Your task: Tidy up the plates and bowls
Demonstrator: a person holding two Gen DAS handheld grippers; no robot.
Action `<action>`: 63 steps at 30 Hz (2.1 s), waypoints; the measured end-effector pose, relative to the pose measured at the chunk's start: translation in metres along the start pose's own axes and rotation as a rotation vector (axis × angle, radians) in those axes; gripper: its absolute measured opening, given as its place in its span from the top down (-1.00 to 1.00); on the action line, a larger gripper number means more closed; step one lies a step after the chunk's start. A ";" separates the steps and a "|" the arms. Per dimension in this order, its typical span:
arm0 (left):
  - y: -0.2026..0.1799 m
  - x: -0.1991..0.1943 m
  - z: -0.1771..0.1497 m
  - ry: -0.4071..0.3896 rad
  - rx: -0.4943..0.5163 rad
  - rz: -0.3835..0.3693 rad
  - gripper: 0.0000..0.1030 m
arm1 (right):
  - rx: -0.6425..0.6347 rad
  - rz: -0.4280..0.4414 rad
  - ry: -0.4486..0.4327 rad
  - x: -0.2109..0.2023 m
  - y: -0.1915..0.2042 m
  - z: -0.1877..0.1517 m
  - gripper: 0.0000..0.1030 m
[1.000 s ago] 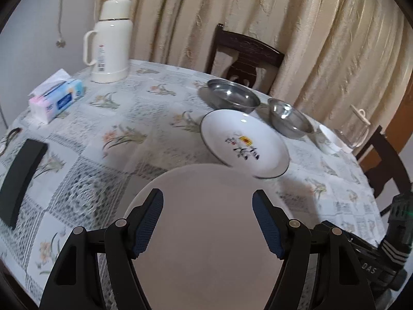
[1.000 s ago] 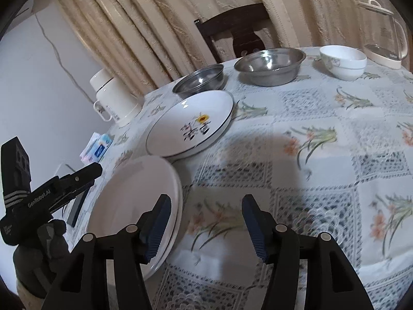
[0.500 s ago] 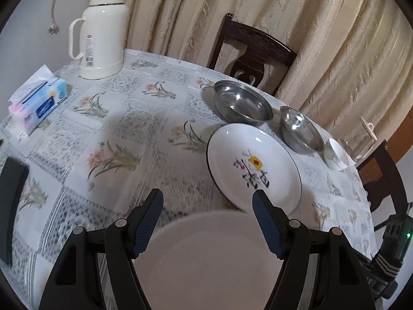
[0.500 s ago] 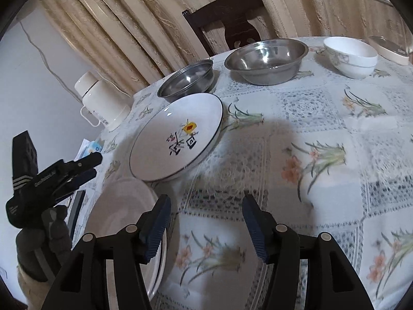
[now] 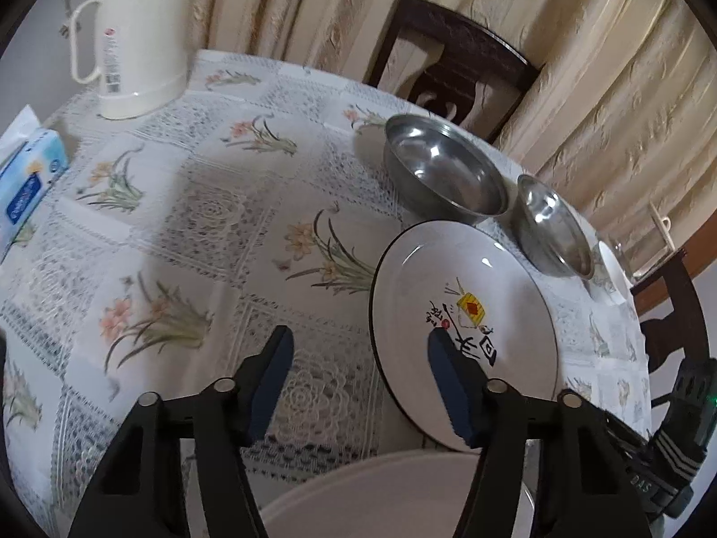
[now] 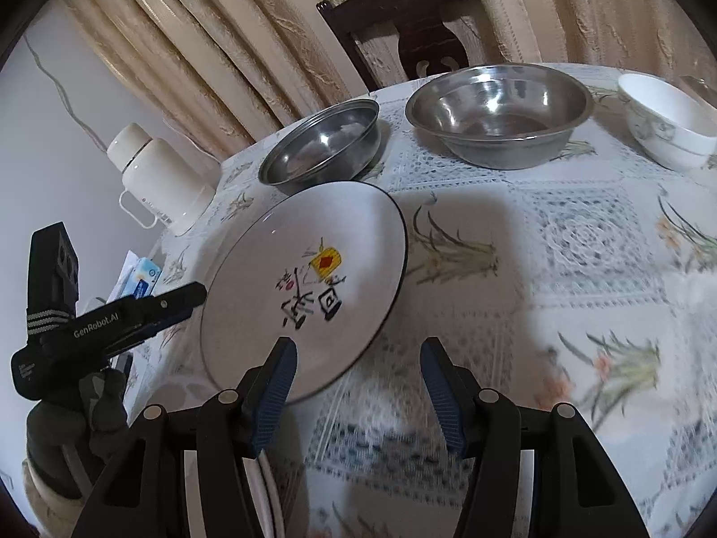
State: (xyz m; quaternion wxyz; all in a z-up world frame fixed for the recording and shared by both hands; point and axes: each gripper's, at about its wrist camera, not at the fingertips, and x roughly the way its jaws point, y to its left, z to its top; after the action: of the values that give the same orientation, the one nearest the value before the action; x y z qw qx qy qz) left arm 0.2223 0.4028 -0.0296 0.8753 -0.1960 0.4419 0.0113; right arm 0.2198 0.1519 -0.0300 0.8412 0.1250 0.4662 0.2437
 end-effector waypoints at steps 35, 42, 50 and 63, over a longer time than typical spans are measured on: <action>-0.039 0.042 0.009 0.052 0.105 -0.020 0.44 | -0.029 -0.040 -0.025 0.022 -0.015 0.014 0.47; -0.051 0.041 0.006 0.058 0.114 -0.046 0.44 | 0.008 -0.025 -0.038 0.006 -0.025 0.010 0.46; -0.057 0.010 -0.009 0.017 0.120 -0.050 0.44 | 0.001 0.015 -0.067 -0.018 -0.016 -0.001 0.46; -0.030 -0.051 -0.062 -0.033 0.066 -0.050 0.44 | -0.073 0.076 -0.069 -0.051 0.022 -0.041 0.46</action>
State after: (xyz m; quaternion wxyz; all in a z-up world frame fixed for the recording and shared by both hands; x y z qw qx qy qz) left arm 0.1488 0.3612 -0.0128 0.8885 -0.1777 0.4226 -0.0219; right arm 0.1566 0.1430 -0.0056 0.8508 0.1204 0.4228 0.2879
